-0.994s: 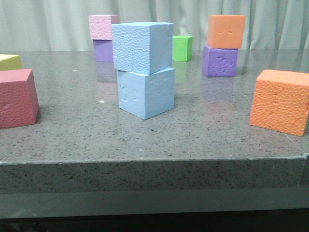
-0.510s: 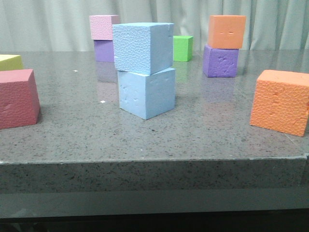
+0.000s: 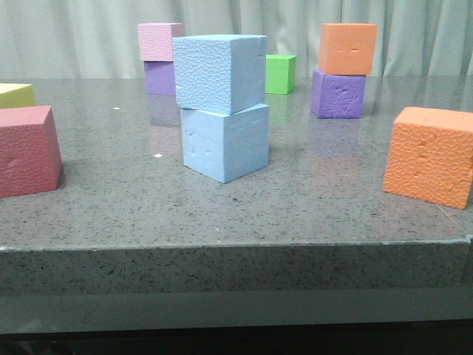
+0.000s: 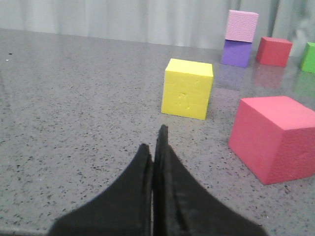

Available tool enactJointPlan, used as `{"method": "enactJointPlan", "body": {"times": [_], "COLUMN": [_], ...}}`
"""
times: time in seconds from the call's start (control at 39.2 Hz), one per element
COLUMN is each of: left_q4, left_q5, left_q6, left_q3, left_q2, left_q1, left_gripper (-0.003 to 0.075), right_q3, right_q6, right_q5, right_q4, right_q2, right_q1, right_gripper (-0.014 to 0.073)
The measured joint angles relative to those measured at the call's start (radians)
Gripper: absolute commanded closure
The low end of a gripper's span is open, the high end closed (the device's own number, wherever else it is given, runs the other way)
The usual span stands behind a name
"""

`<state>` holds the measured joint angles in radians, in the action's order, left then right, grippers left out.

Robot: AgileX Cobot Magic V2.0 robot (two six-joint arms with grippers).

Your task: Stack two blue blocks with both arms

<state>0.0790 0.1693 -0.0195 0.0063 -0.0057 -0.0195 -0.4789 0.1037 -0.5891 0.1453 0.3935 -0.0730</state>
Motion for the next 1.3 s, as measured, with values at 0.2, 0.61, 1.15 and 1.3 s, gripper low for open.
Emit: {"method": "enactJointPlan", "body": {"times": [0.2,0.61,1.15,1.3], "left_q4": [0.004,0.004,0.004,0.004], "left_q5": [0.0,0.0,0.0,0.0], "left_q6": [0.0,-0.002,-0.002,-0.004], "left_q3": [0.0,0.0,0.0,0.0], "left_q2": [0.0,0.0,0.0,0.0], "left_q1": [-0.013,-0.013,-0.013,-0.013], "left_gripper": [0.0741,0.0741,0.0741,0.0741], "right_q3": [0.0,0.0,0.0,0.0], "right_q6": [0.0,0.0,0.0,0.0], "right_q5": [0.0,0.0,0.0,0.0], "right_q4": [0.0,0.0,0.0,0.0], "right_q2": [0.0,0.0,0.0,0.0], "right_q1": [0.0,0.0,0.0,0.0], "right_gripper": [0.0664,0.0664,0.0664,0.0664]}}
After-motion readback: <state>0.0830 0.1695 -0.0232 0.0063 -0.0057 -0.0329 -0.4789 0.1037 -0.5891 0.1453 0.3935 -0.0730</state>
